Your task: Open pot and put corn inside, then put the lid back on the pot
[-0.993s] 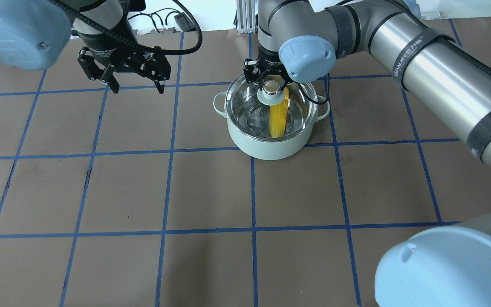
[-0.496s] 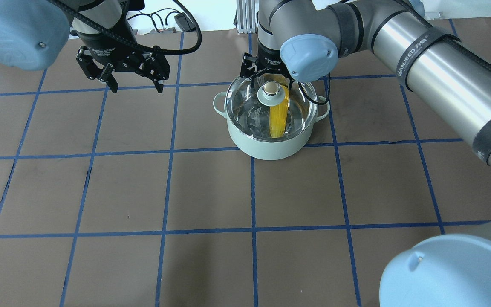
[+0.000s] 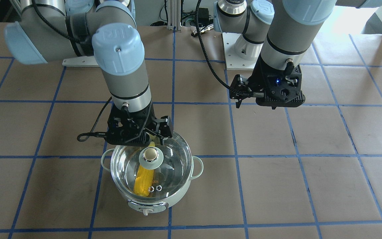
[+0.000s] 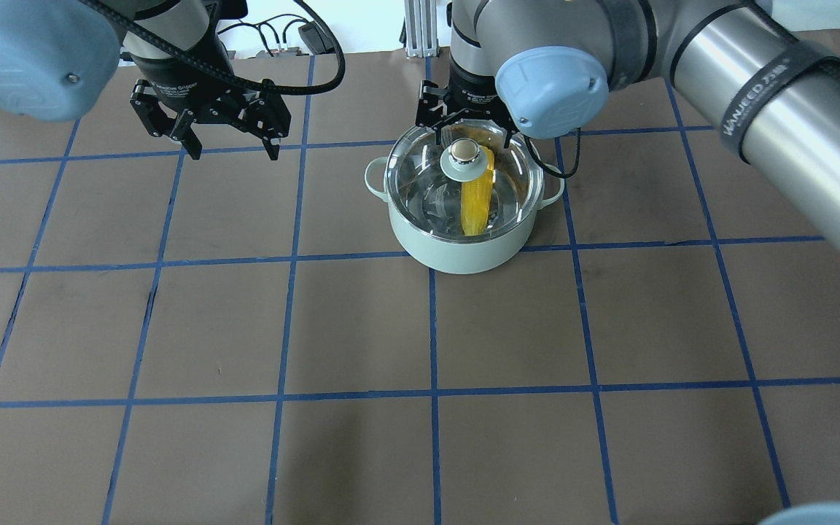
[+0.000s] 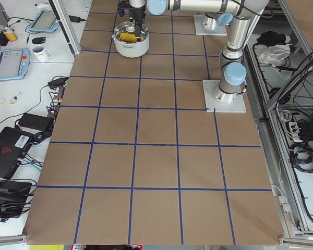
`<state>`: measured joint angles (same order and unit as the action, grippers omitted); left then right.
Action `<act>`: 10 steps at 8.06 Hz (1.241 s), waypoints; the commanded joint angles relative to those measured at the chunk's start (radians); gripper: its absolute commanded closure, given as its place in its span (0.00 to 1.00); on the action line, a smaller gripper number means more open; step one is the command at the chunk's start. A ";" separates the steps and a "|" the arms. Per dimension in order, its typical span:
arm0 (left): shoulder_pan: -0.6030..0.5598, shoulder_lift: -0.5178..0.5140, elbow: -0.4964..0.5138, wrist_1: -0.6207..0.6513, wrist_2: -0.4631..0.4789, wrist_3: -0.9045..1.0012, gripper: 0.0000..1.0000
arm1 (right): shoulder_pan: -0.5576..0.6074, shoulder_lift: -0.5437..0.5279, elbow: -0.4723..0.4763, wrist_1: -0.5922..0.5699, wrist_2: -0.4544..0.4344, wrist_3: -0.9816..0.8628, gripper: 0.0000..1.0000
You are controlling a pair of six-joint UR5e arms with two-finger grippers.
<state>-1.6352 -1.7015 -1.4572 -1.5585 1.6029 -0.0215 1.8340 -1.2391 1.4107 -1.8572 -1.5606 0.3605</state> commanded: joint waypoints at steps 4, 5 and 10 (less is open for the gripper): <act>0.000 0.002 -0.002 0.000 0.002 0.000 0.00 | -0.108 -0.284 0.036 0.317 -0.006 -0.021 0.00; 0.000 0.000 0.000 0.000 0.002 0.000 0.00 | -0.133 -0.286 0.036 0.319 -0.009 -0.053 0.00; 0.000 0.000 0.000 0.000 0.002 0.000 0.00 | -0.226 -0.295 0.040 0.388 -0.010 -0.244 0.00</act>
<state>-1.6352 -1.7011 -1.4581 -1.5585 1.6045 -0.0220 1.6251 -1.5317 1.4476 -1.5060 -1.5726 0.1694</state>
